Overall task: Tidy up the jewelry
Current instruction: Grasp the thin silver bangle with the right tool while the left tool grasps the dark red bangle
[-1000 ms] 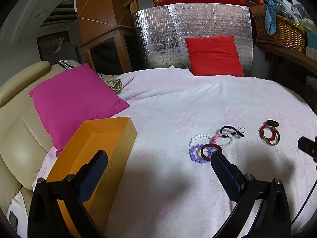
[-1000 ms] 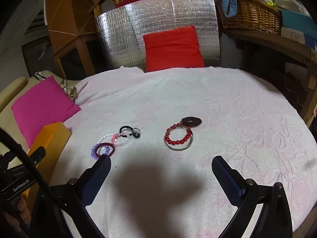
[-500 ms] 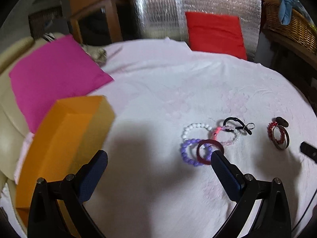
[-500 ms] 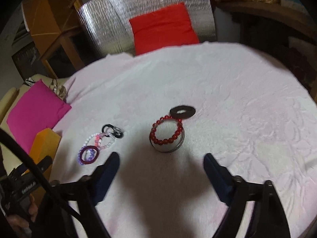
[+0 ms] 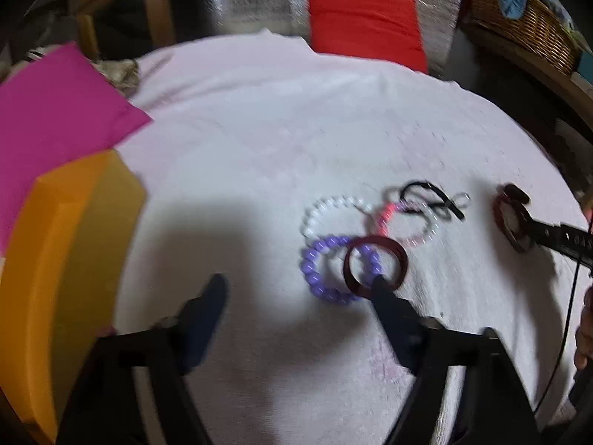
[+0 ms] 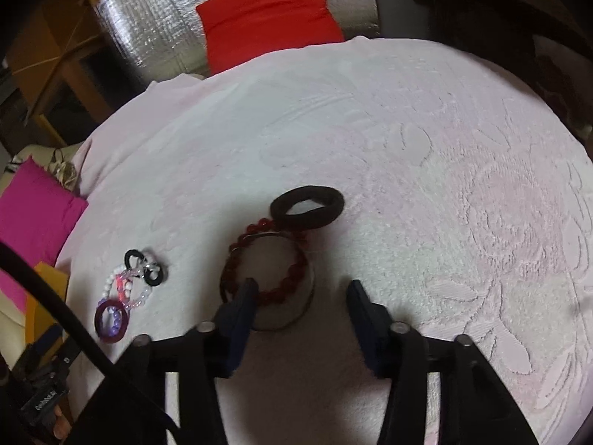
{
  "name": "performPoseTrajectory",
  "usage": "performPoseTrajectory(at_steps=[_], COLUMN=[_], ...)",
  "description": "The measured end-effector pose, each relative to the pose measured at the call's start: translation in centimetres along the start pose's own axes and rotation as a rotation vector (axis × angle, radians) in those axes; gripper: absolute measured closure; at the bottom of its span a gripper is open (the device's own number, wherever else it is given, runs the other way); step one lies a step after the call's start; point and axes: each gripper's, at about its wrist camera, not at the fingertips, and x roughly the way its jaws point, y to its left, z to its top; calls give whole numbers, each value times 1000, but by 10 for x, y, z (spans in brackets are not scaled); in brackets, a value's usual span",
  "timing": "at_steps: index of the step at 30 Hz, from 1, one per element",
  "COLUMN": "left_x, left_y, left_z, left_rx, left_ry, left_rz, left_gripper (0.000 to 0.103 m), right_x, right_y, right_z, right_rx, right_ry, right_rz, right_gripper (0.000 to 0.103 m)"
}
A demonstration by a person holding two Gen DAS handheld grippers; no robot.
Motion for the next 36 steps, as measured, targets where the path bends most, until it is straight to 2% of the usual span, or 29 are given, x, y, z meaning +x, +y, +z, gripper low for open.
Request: performPoseTrajectory(at_steps=[2,7,8,10,12,13,15,18,21,29,32,33,34,35,36], left_x=[5,1,4,10,16,19,21,24,22,8,7,7,7,7,6], left_y=[1,-4,-7,-13,-18,-21,-27,-36,-40,-35,-32,-32,-32,-32,-33], left_z=[1,4,5,6,7,7,7,5,5,3,2,2,1,1,1], left_rx=[-7,-2,11,30,51,61,84,117,122,122,112,112,114,116,117], left_ry=[15,-24,-20,-10,4,11,16,25,22,-1,3,2,2,2,4], left_rz=[-23,-66,-64,-62,-77,-89,-111,-130,-146,-196,-201,-202,-205,-211,-219], left_gripper=[33,33,33,36,57,62,79,92,95,97,97,97,97,97,97], right_x=[-1,-5,-5,-3,-4,-4,-5,-7,-8,-21,-20,-19,-18,-18,-20], right_y=[-2,-8,-8,-7,-9,-10,-15,-23,-27,-33,-36,-38,-40,-42,-42], right_z=[1,0,0,-2,-3,-3,-3,-4,-4,-3,-3,-3,-3,-4,-4], right_rx=[5,15,9,-9,-17,-14,-3,5,8,26,59,69,78,85,93], right_ry=[-2,-16,-22,-16,-18,-19,-18,-21,-23,-50,-21,-6,6,6,-10], right_rz=[10,9,6,5,2,5,22,30,33,73,70,80,92,96,92], right_gripper=[63,63,65,76,78,78,81,87,89,91,89,81,62,48,22])
